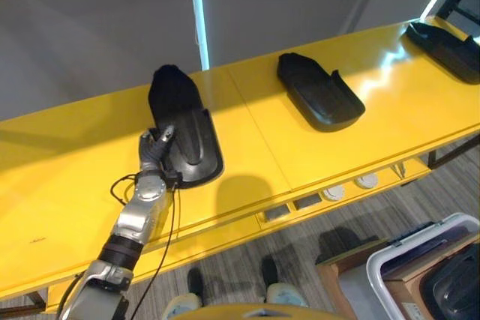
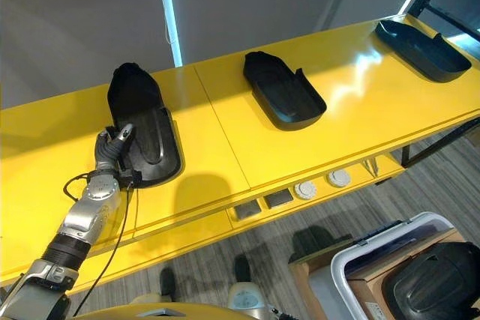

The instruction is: Move parts from the plastic box to the shelf.

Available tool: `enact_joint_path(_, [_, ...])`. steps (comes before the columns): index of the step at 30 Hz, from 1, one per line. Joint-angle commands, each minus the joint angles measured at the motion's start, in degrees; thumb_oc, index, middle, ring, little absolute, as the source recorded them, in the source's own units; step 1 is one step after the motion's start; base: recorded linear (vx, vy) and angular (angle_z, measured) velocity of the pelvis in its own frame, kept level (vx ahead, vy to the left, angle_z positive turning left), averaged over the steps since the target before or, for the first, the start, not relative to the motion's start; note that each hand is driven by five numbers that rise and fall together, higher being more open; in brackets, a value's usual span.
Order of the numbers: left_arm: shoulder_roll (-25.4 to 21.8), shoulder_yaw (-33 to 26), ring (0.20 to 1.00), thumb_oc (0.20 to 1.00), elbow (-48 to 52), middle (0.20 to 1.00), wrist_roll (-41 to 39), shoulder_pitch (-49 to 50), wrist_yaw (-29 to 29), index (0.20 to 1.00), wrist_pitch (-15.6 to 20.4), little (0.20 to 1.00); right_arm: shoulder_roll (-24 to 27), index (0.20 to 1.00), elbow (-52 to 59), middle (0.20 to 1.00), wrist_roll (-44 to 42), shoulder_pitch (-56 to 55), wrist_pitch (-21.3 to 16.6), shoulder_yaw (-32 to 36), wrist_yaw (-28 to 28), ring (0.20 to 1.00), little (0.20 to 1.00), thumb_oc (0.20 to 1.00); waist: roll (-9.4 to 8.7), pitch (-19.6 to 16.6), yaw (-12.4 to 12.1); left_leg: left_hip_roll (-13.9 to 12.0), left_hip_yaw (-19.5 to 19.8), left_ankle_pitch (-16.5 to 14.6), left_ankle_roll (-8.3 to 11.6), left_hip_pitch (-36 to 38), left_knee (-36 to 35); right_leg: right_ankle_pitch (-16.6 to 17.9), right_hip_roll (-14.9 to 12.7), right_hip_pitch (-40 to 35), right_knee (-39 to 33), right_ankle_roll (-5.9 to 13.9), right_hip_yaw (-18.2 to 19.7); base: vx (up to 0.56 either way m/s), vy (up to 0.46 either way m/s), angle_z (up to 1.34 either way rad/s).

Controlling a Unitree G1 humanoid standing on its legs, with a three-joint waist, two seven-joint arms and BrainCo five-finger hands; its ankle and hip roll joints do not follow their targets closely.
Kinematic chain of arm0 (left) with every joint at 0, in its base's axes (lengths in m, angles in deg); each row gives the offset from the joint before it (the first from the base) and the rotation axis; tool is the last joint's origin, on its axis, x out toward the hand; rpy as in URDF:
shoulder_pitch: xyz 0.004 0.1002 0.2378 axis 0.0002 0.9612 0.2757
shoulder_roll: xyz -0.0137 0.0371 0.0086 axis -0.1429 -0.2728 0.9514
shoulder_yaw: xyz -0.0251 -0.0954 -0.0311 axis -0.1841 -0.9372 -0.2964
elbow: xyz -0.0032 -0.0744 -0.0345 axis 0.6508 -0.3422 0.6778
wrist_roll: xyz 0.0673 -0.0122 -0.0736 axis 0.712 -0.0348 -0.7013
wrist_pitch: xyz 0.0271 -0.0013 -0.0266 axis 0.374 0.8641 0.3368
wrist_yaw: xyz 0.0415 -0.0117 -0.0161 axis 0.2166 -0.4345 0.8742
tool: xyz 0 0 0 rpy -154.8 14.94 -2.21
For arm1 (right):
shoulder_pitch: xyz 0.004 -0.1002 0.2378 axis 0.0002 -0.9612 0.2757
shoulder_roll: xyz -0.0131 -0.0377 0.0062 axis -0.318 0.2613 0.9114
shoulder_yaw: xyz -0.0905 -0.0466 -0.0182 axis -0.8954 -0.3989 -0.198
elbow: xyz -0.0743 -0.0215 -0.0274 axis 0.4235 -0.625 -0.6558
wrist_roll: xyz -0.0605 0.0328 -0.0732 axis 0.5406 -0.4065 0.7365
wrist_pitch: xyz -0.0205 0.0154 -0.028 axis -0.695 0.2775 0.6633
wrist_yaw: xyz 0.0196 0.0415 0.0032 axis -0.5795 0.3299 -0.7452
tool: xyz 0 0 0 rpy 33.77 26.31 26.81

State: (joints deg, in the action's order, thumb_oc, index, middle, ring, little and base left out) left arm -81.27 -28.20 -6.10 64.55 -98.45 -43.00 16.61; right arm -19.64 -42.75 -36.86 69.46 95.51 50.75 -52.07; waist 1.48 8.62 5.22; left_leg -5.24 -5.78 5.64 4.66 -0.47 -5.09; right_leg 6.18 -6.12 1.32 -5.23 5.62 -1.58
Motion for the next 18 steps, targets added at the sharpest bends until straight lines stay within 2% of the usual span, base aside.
enact_joint_path(1, [-3.0,2.3,1.0,1.0,-5.5,1.0,3.8,-5.7,2.3,1.0,-3.2,1.0,-2.1,1.0,-1.6,1.0,-0.6,2.2,0.3,-0.7,0.1,1.0,1.0,1.0,0.5,-1.3,0.3,-0.3,-0.1,-2.3,-0.83,0.8,0.1,-0.7,-1.5,-1.4,0.2,1.5,-2.3,0.0,0.0,0.0])
enact_joint_path(7, [-5.0,5.0,1.0,1.0,-12.9,1.0,7.4,-9.9,2.7,1.0,-9.6,1.0,-2.5,1.0,-2.8,1.0,-0.4,2.3,0.5,-0.9,0.2,1.0,1.0,1.0,-0.04,-3.9,0.8,-1.0,-1.6,-2.6,-0.88,2.8,0.1,-1.0,-1.3,-3.2,0.2,1.73,-2.4,0.0,-0.01,0.0])
enact_joint_path(12, [-5.3,7.2,1.0,1.0,-18.8,1.0,7.5,-13.7,3.8,1.0,-10.9,1.0,-2.7,1.0,-4.0,1.0,-0.4,3.0,0.3,-1.4,0.6,1.0,1.0,1.0,-0.44,-5.5,1.3,-1.1,-2.4,-2.8,-1.11,4.1,0.1,-1.0,-1.1,-4.1,0.2,1.74,-2.2,-0.01,-0.005,0.0])
enact_joint_path(18, [-4.8,7.7,1.0,1.0,-23.3,1.0,5.6,-18.1,2.2,1.0,-9.2,1.0,-2.9,1.0,-4.5,1.0,-1.8,4.6,1.1,-1.3,1.5,1.0,1.0,1.0,-0.68,-7.0,1.8,-0.9,-2.6,-3.3,-1.49,5.6,0.1,-1.0,-1.0,-5.4,0.2,1.55,-2.0,-0.02,-0.007,-0.03])
